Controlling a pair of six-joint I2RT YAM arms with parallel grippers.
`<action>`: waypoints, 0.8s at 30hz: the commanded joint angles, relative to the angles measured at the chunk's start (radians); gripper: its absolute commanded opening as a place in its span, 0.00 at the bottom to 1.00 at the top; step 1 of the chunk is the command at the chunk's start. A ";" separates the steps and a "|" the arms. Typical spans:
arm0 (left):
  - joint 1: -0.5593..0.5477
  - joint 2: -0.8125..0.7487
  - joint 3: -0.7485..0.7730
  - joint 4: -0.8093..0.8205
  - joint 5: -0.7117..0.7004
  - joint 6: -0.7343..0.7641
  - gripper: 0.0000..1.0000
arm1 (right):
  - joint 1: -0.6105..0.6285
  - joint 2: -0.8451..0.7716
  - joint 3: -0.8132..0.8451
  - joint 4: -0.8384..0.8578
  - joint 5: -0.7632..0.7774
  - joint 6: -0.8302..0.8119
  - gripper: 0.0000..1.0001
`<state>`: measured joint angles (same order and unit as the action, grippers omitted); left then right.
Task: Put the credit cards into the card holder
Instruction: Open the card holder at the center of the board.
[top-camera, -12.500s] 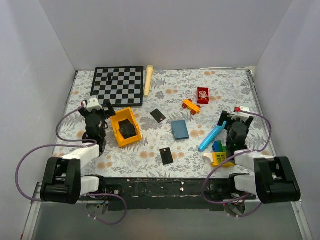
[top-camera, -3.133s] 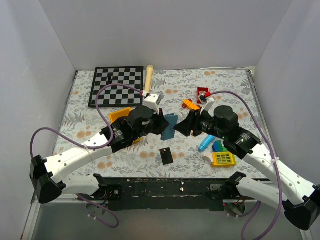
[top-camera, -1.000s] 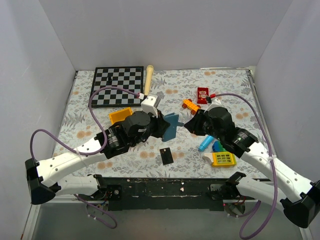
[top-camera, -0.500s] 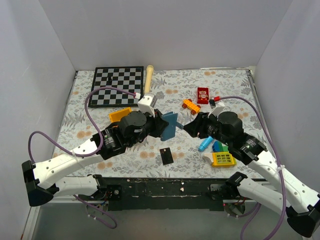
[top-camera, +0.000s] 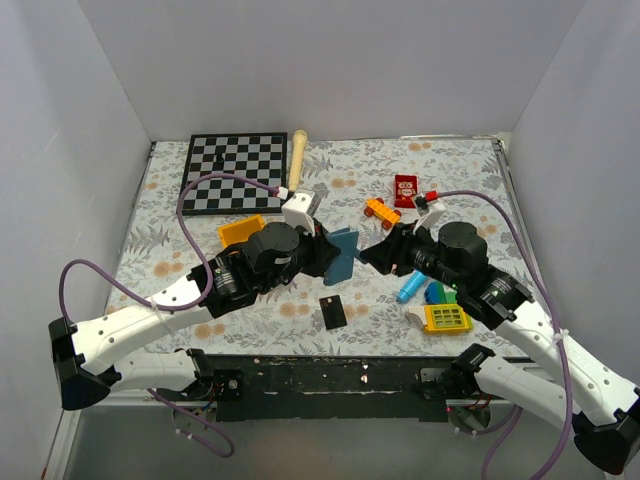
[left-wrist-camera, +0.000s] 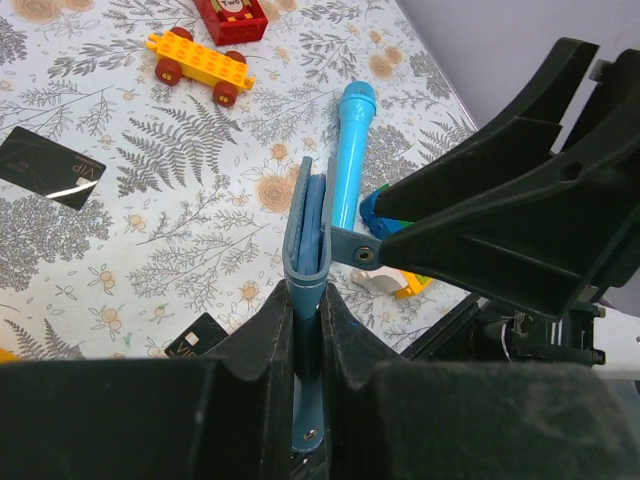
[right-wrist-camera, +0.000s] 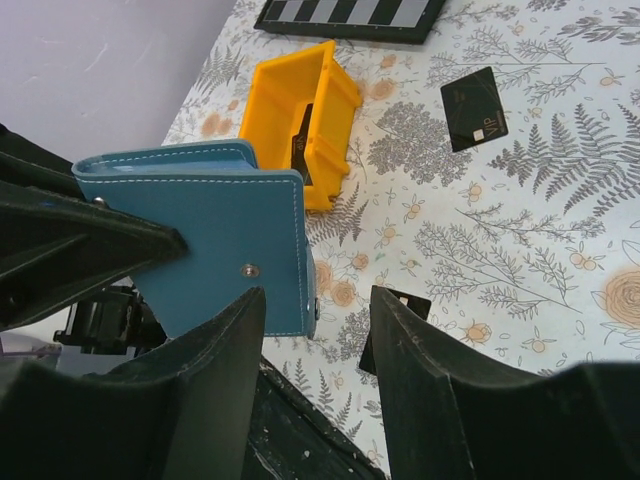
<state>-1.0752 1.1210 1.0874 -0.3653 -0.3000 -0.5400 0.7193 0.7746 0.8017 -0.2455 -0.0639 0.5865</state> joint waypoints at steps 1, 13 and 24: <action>0.001 -0.024 0.014 0.035 0.033 -0.002 0.00 | -0.006 0.038 0.013 0.071 -0.062 -0.013 0.54; 0.001 -0.027 0.028 0.051 0.070 -0.009 0.00 | -0.006 0.034 0.005 0.065 -0.043 -0.014 0.25; 0.001 -0.046 0.029 0.048 0.025 -0.003 0.00 | -0.006 0.038 0.010 0.043 -0.053 -0.017 0.36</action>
<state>-1.0752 1.1160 1.0874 -0.3359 -0.2478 -0.5465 0.7193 0.8242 0.8017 -0.2260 -0.1085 0.5762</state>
